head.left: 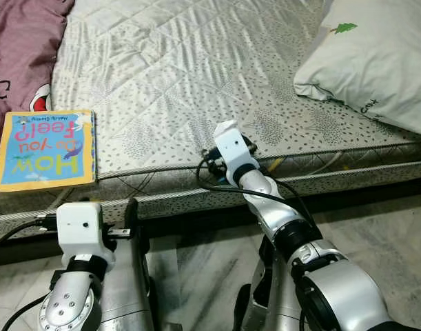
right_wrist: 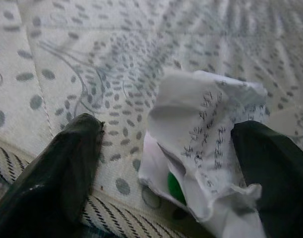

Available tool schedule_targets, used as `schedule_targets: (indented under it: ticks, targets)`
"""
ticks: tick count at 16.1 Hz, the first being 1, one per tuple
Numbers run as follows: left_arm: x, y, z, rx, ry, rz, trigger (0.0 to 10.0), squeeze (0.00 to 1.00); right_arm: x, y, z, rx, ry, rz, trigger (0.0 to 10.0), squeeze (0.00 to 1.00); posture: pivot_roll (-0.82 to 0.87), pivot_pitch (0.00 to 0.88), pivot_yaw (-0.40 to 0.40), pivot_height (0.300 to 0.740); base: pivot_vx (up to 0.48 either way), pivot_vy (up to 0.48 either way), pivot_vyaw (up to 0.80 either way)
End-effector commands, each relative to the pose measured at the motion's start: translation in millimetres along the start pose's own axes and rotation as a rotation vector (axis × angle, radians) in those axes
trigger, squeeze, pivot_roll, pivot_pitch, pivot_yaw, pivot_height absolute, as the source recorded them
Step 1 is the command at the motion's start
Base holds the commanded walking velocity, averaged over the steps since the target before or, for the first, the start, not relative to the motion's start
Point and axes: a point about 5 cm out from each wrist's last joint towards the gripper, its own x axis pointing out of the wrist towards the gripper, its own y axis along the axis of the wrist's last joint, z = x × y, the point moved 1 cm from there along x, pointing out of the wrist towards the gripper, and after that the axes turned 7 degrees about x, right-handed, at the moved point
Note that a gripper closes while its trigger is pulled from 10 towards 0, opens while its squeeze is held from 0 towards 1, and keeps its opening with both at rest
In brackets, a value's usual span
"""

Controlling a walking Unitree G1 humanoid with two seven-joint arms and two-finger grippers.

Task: Clean up the room

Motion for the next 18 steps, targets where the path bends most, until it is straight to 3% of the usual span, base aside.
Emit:
schedule_targets:
  ticks: [1, 3, 4, 5, 18]
  targets:
    - [-1.8, -5.0, -3.0, -0.004, 0.014, -0.029, 10.0, 0.00, -5.1, -20.4, 7.8, 0.005, -0.052, -0.088, 10.0, 0.00, 0.21, 0.244, -0.080, 0.474, 0.000, 0.000, 0.00]
    - [1.7, -2.5, -2.9, -0.008, 0.015, -0.022, 10.0, 0.00, -3.1, -18.7, 10.5, 0.061, -0.062, -0.099, 10.0, 0.00, 0.21, 0.235, -0.080, 0.474, 0.000, 0.000, 0.00]
    - [3.9, -1.7, -2.5, -0.010, 0.014, -0.019, 10.0, 0.00, -2.5, -18.8, 9.6, 0.080, -0.056, -0.105, 6.9, 0.00, 0.21, 0.228, -0.080, 0.474, 0.000, 0.000, 0.00]
    - [5.1, -1.2, -2.2, -0.012, 0.012, -0.017, 10.0, 0.00, -2.0, -18.1, 7.8, 0.106, -0.042, -0.103, 0.0, 0.00, 0.21, 0.226, -0.080, 0.474, 0.000, 0.000, 0.00]
    - [17.4, 4.0, -3.9, -0.013, 0.005, 0.004, 10.0, 0.00, -4.9, -27.2, 3.9, 0.192, -0.037, -0.123, 0.0, 0.00, 0.21, 0.215, -0.061, 0.474, 0.000, 0.000, 0.00]
